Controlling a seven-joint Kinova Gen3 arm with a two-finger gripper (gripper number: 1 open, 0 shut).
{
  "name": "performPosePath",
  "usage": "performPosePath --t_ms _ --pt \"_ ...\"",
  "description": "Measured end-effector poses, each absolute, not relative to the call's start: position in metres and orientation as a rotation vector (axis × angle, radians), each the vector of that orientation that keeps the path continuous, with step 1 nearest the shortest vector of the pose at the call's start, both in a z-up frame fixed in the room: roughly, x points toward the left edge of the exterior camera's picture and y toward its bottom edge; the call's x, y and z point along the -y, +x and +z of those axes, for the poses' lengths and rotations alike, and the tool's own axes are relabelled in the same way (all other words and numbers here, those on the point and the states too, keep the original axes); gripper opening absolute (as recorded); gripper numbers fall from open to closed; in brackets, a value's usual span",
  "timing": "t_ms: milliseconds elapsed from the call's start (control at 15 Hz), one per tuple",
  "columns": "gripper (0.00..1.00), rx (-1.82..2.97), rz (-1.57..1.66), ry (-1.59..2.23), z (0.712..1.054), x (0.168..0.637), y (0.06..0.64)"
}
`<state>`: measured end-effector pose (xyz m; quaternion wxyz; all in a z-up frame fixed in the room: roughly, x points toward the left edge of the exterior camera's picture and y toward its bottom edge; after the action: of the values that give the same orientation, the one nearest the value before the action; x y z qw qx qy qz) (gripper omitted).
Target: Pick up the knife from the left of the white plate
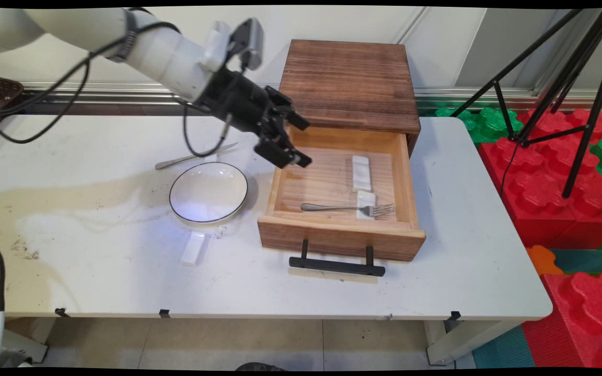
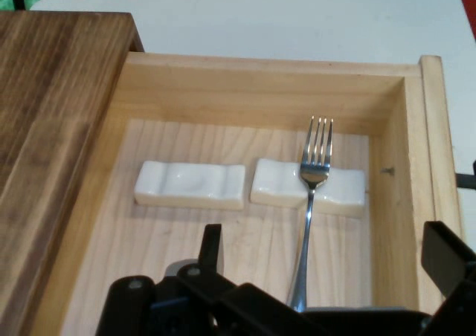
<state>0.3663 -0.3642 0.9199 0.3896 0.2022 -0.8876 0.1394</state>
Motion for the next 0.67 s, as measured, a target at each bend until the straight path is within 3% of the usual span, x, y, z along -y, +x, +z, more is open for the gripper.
performPosePath --t_ms 667 --pt "1.00 2.226 0.344 0.514 0.948 0.326 0.447"
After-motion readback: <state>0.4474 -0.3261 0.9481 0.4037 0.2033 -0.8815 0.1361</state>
